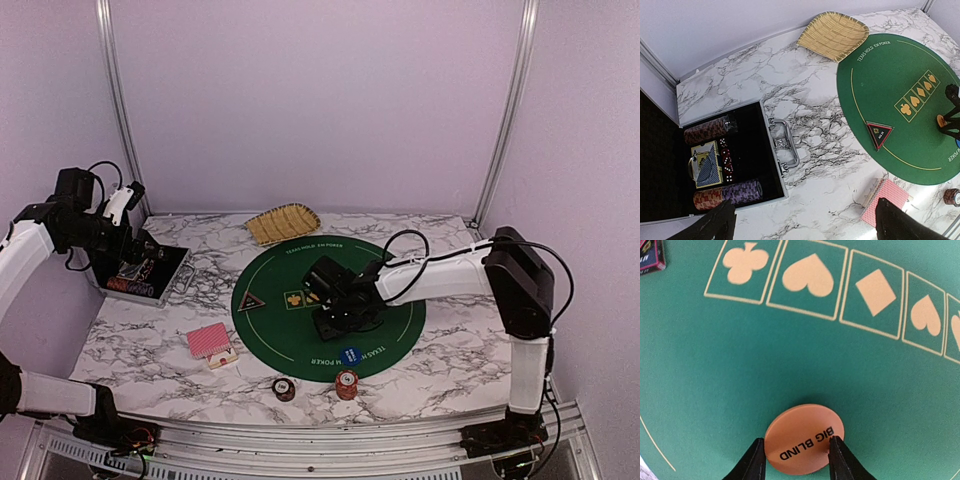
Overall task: Distribute texas hold em gaming equipment
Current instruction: Move the big blind button to the poker table mat.
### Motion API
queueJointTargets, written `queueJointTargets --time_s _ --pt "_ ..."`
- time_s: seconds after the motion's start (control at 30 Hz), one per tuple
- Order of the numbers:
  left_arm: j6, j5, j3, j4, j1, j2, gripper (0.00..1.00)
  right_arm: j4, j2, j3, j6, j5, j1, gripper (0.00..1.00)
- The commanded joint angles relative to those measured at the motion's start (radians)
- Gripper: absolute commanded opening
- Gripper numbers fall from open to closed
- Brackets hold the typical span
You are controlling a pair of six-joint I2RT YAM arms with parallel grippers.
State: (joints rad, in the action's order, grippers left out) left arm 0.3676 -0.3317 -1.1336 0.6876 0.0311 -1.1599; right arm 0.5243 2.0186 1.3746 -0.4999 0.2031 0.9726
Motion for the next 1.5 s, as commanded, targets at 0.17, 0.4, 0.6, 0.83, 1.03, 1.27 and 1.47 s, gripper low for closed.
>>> queueJointTargets --time_s 0.17,0.4,0.6,0.83,1.03,1.27,1.47 --pt "0.017 0.019 -0.017 0.036 0.003 0.030 0.99 0.014 0.127 0.139 0.057 0.101 -0.148 0.40" --pt "0.021 0.023 -0.018 0.035 0.003 0.024 0.99 0.020 0.226 0.256 0.136 0.094 -0.239 0.38" --pt "0.025 0.024 -0.026 0.039 0.003 0.020 0.99 0.084 0.217 0.343 0.150 0.083 -0.249 0.53" --pt "0.032 0.019 -0.022 0.039 0.003 0.023 0.99 -0.012 0.029 0.082 0.003 -0.035 -0.200 0.80" --pt "0.039 0.018 -0.020 0.040 0.003 0.028 0.99 -0.067 -0.032 -0.039 -0.079 -0.069 -0.128 0.75" --pt "0.041 0.024 -0.017 0.039 0.003 0.031 0.99 -0.052 -0.011 -0.027 -0.097 -0.061 -0.114 0.70" --pt "0.044 0.022 -0.015 0.039 0.003 0.028 0.99 -0.042 -0.002 -0.044 -0.139 -0.024 -0.111 0.59"
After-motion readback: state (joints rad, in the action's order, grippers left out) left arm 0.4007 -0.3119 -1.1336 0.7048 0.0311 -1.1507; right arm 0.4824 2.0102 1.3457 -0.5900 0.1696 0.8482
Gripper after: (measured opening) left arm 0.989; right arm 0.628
